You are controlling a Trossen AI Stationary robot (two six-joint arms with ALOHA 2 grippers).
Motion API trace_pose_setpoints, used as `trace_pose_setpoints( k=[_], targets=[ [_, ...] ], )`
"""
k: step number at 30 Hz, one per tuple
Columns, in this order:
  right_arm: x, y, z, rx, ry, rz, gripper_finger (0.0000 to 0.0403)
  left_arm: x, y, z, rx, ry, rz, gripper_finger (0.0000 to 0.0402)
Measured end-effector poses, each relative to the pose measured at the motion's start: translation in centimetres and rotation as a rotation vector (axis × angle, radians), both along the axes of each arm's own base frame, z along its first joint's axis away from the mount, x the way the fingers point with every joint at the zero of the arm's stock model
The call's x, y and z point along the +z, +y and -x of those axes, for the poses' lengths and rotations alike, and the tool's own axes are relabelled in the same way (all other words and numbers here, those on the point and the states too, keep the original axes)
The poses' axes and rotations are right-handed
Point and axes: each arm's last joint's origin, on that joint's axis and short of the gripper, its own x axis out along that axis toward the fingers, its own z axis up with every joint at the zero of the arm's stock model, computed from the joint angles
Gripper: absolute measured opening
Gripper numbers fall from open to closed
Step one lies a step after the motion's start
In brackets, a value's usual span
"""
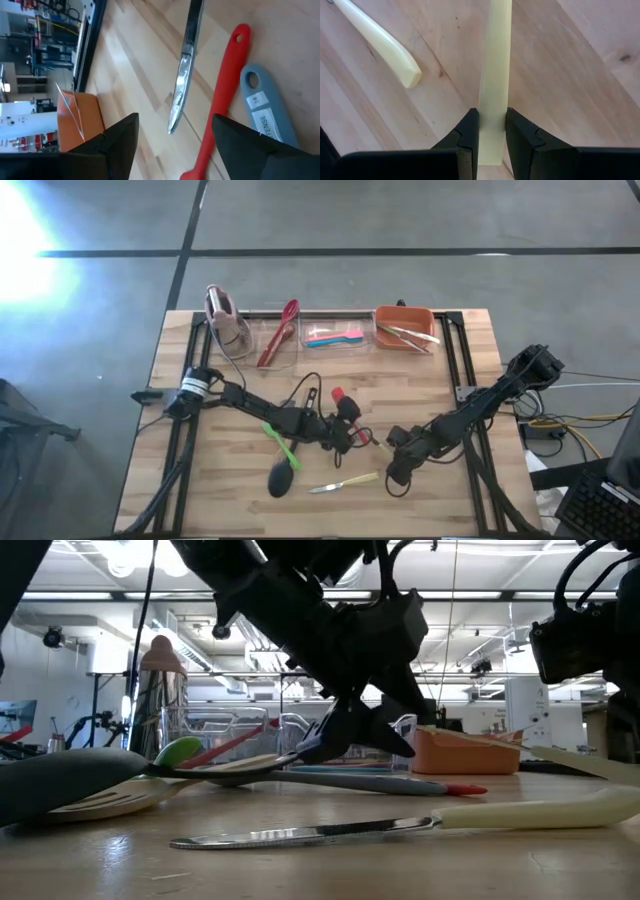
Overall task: Pick & Place Kitchen Items
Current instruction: Put the right yellow knife into the orange bin
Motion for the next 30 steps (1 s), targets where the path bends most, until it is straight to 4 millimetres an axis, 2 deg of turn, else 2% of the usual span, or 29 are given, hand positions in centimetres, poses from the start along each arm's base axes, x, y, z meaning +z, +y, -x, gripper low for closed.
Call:
trace_pose_setpoints(
  k=[10,17,22,30],
  targets=[
    [0.1,-0.5,-0.5,0.0,-0.017,0.003,0.0056,-1.4,-0.5,-0.6,-0.033,0.008,-0.038,0.0249],
    [0.1,-0.4,-0.6,0.007,-0.032,-0.003,0.0056,-0.9,-0.6,-1.5,-0.018,-0.038,-0.042,0.0237],
    [0.1,-0.4,-0.6,0.01,-0.035,-0.002,0.0056,-0.8,-0.6,-1.5,-0.017,-0.038,-0.042,0.0176],
    [0.1,-0.4,-0.6,0.012,-0.037,-0.003,0.0056,-1.0,-0.6,-1.4,-0.024,-0.016,-0.052,0.002]
  ],
)
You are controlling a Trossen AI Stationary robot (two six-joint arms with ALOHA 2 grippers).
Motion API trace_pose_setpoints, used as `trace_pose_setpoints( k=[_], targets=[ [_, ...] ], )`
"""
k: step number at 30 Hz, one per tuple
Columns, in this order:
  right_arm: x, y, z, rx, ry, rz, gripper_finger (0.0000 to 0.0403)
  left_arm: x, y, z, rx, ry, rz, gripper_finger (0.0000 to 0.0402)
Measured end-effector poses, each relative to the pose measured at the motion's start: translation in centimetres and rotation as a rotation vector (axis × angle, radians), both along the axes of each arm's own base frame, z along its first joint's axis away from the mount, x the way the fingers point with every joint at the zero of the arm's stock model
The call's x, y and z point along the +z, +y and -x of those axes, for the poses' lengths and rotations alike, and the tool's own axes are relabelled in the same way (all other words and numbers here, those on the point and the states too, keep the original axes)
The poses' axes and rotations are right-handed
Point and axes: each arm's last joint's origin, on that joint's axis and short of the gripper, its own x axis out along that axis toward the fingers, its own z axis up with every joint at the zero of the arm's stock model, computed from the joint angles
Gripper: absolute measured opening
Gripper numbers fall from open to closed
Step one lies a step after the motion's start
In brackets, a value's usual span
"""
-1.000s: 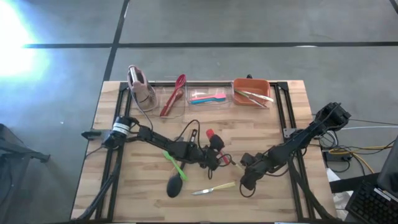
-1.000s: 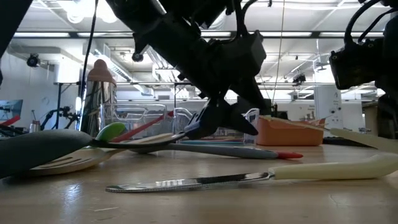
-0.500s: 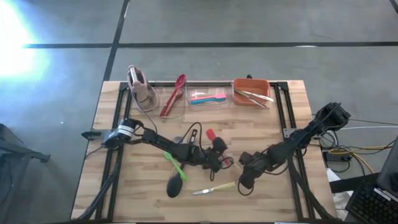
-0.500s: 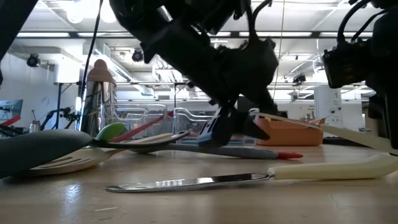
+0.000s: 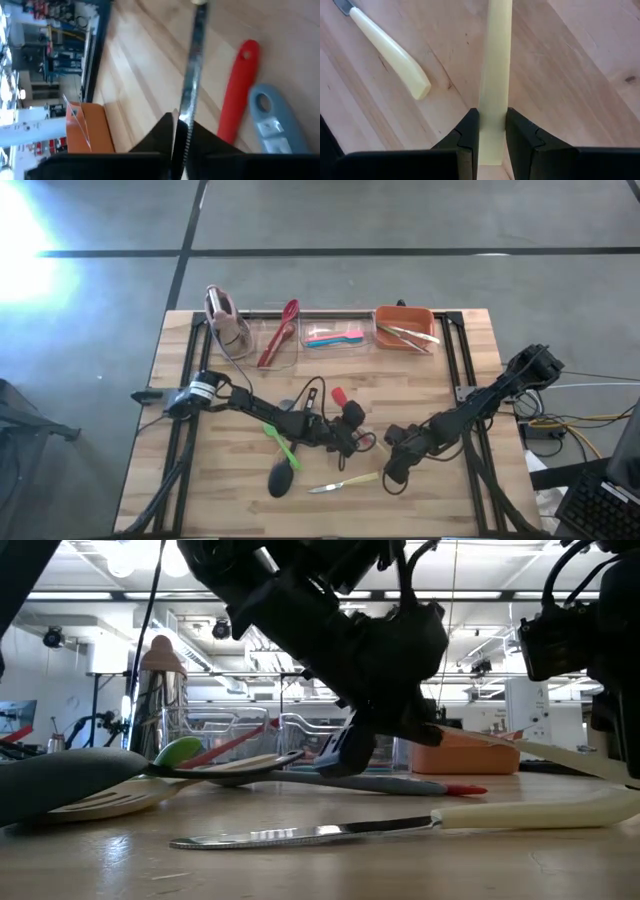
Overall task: Pick & Place Kitchen Items
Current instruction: Put the right yellow knife into the orange bin
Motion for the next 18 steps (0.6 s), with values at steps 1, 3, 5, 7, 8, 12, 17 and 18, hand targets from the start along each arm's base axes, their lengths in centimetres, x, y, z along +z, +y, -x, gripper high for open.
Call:
trace_pose_setpoints(
  k=[1,3,5,7,8,12,17,18],
  targets=[
    [0.0,0.0,0.0,0.001,-0.001,-0.003,0.0056,-0.1,0.0,0.1,-0.002,0.011,-0.005,0.0013],
    [0.0,0.0,0.0,0.004,0.0,-0.007,0.0053,-0.2,-0.1,0.1,-0.003,0.013,-0.006,0.0009],
    [0.0,0.0,0.0,0.003,-0.002,-0.007,0.005,-0.2,0.0,0.1,-0.002,0.017,-0.005,0.0006],
    [0.0,0.0,0.0,0.002,-0.001,-0.003,0.0049,-0.3,0.0,0.1,0.002,0.023,-0.001,0.0004],
    [0.0,0.0,0.0,0.0,-0.001,0.0,0.0043,-0.3,0.0,0.2,0.004,0.029,0.003,0.0003],
    [0.2,-0.1,0.0,-0.006,-0.027,0.029,0.0046,-0.6,0.2,0.3,0.024,0.045,0.02,0.0002],
    [2.8,-0.1,-0.8,-0.004,-0.19,0.095,0.0078,-0.5,0.4,0.3,0.054,0.035,0.055,0.0001],
    [3.3,-0.2,-0.7,-0.003,-0.209,0.116,0.0083,-0.4,0.4,0.3,0.059,0.032,0.058,0.0001]
  ],
)
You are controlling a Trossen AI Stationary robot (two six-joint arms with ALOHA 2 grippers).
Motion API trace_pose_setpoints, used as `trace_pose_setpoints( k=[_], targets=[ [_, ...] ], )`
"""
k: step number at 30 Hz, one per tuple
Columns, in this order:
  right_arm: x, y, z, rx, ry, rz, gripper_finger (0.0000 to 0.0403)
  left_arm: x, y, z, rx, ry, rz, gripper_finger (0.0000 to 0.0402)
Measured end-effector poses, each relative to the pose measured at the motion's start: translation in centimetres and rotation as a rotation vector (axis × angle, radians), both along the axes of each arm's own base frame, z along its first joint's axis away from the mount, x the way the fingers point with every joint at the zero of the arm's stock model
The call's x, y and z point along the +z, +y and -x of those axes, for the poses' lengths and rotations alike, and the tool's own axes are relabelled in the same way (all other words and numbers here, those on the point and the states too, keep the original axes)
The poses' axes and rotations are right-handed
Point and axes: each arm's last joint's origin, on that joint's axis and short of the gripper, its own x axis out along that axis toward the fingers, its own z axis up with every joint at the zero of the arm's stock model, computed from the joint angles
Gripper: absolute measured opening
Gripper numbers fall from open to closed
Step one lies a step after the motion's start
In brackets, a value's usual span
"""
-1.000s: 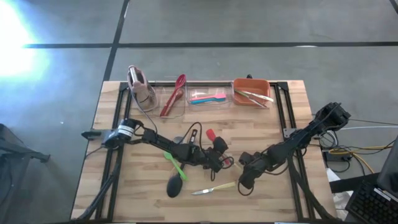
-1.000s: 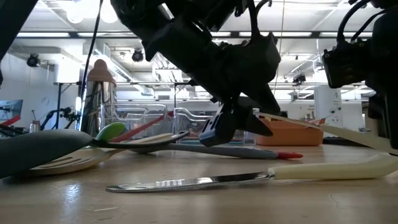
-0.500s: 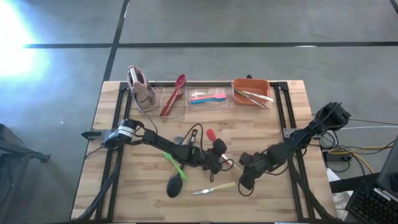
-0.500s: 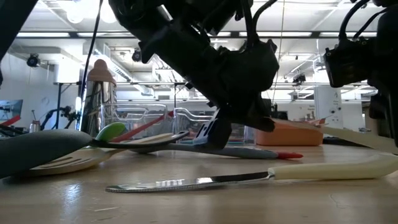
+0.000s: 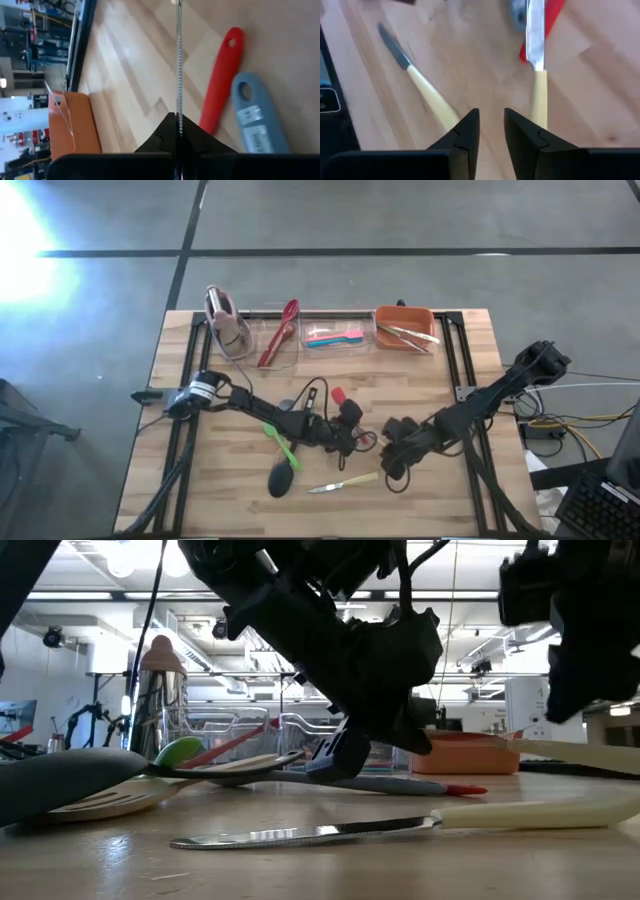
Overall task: Pick & Place Kitchen Items
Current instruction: Put the right yellow knife into the orange bin
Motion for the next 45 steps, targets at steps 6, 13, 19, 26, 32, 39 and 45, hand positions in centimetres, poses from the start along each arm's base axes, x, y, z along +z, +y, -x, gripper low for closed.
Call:
trace_pose_setpoints(
  k=[6,13,19,26,32,39,45],
  targets=[
    [3.6,-1.0,1.0,-0.016,-0.142,0.067,0.0111,0.0,0.3,0.0,0.01,0.027,0.047,0.0001],
    [8.6,-2.9,3.6,-0.017,-0.399,0.14,0.0129,0.6,1.0,0.3,0.005,0.155,0.297,0.0001],
    [11.2,-4.1,5.9,-0.028,-0.553,0.258,0.0124,4.4,2.6,1.6,-0.012,0.169,0.591,0.0],
    [11.3,-4.4,6.2,0.037,-0.548,0.375,0.0125,9.5,7.3,3.7,-0.089,0.15,1.084,0.0],
    [11.3,-4.5,6.1,0.072,-0.532,0.491,0.0123,10.7,11.0,4.7,-0.166,0.141,1.406,0.0],
    [13.0,-4.9,6.1,0.017,-0.552,0.7,0.0119,9.2,12.8,5.4,-0.209,0.082,1.542,0.0],
    [14.1,-5.7,6.5,-0.124,-0.523,0.861,0.0117,8.9,12.4,5.7,-0.371,-0.018,1.582,0.0]
  ],
)
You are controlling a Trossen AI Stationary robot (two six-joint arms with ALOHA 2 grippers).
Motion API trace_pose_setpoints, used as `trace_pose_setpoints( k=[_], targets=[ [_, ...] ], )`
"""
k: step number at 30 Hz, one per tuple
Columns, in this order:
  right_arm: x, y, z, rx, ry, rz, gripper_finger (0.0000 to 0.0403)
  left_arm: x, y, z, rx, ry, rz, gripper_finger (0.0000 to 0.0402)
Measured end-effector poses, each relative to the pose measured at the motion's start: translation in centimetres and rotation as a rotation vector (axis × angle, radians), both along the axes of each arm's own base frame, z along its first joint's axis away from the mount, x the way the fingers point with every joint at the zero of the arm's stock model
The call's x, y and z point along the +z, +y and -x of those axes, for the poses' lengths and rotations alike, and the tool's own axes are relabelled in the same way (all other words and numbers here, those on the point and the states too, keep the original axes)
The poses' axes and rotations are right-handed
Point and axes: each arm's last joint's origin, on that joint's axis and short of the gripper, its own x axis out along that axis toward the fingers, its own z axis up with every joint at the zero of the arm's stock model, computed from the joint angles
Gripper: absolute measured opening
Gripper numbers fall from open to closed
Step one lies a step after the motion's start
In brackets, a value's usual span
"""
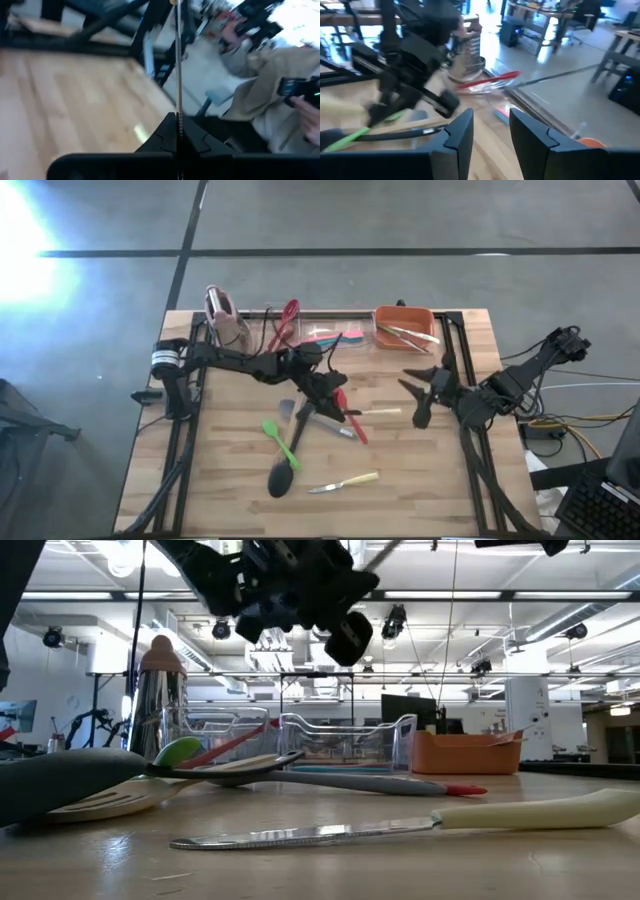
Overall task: Pick & Place Kitchen Items
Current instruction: Put the right yellow knife into the orange bin
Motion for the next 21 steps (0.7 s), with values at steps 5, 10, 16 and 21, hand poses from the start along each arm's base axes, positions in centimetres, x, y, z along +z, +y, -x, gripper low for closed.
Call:
trace_pose_setpoints(
  k=[5,10,16,21],
  targets=[
    [-0.3,-0.2,0.4,-0.035,-0.016,-0.054,0.0118,0.4,0.0,0.6,0.016,-0.17,0.04,0.0],
    [-1.5,0.1,-0.2,-0.048,-0.016,-0.078,0.0117,1.0,0.0,1.8,0.113,-0.397,0.056,0.0],
    [-1.6,1.2,-2.1,-0.079,-0.105,-0.031,0.0129,0.9,0.3,2.7,0.284,-0.538,0.05,0.0],
    [-0.4,2.0,-4.2,-0.067,-0.177,0.053,0.0141,0.9,0.6,2.5,0.346,-0.553,0.039,0.0]
  ],
)
